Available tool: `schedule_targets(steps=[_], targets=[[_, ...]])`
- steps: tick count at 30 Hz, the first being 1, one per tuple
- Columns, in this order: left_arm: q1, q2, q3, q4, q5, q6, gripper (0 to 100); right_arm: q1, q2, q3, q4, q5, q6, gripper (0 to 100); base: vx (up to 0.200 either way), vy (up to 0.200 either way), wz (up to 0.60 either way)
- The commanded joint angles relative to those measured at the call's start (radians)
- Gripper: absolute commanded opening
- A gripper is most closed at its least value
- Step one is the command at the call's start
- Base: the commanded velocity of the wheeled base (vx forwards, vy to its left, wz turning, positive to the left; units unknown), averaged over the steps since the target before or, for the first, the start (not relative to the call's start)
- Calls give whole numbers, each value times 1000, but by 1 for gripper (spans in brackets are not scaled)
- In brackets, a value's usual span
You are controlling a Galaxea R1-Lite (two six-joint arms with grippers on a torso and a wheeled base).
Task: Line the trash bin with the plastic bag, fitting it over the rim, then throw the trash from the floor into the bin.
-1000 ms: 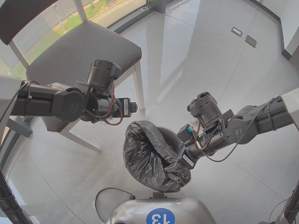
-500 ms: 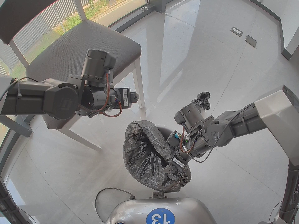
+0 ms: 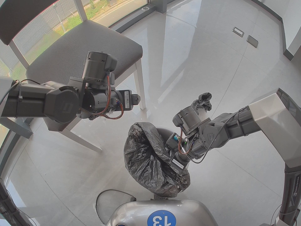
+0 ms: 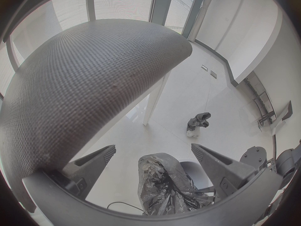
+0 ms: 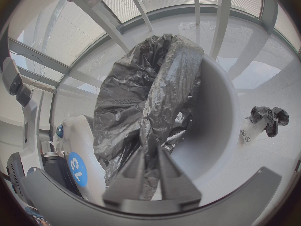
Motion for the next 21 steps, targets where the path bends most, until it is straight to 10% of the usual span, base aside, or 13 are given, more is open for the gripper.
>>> schedule_targets(steps=[1, 21], targets=[[-1, 3, 14, -1, -3, -1, 100, 0, 2, 0, 16, -30, -1, 0, 0, 0, 0], [-15, 21, 120, -48, -5, 1, 100, -113, -118, -2, 22, -39, 16, 0, 0, 0, 0]])
